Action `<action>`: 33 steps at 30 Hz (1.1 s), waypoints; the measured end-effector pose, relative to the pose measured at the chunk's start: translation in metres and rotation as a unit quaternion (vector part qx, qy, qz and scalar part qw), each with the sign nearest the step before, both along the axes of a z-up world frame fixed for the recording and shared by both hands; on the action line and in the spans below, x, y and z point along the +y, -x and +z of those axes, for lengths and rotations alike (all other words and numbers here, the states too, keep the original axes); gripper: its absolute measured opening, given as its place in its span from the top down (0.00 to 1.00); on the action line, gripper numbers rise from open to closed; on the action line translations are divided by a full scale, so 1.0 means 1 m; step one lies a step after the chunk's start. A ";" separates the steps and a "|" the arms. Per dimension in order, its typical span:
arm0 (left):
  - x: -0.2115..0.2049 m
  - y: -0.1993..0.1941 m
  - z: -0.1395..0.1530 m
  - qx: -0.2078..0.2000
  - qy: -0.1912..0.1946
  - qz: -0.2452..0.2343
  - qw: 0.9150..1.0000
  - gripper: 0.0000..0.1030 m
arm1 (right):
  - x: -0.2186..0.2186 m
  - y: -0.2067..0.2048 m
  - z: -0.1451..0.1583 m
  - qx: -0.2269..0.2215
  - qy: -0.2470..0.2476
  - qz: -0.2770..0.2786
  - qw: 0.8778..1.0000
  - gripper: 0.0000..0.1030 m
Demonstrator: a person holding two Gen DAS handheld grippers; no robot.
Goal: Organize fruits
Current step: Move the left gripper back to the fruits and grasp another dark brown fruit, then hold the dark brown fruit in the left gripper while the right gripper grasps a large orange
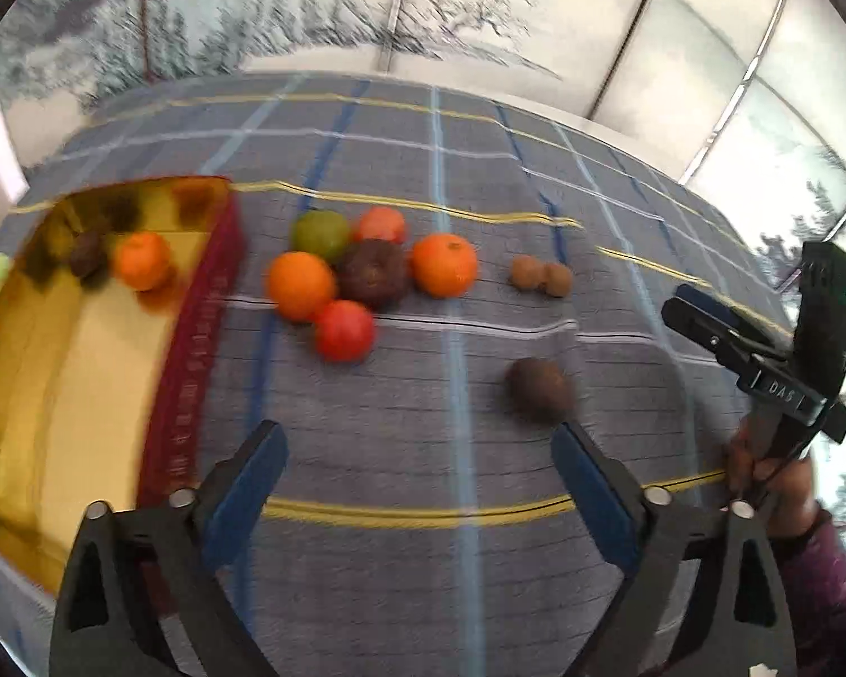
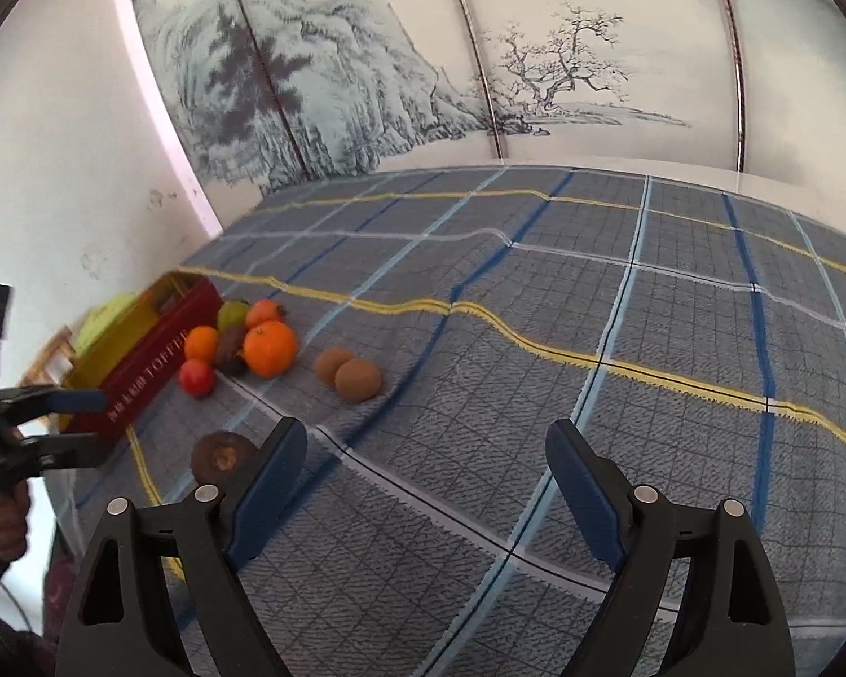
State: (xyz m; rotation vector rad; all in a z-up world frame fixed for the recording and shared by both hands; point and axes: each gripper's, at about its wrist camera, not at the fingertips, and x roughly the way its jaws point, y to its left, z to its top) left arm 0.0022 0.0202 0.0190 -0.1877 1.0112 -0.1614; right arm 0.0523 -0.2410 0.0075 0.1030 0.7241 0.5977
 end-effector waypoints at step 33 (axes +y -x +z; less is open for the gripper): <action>0.011 0.023 0.023 -0.055 0.030 0.034 0.997 0.80 | 0.069 0.005 0.017 -0.009 0.029 0.123 0.992 0.07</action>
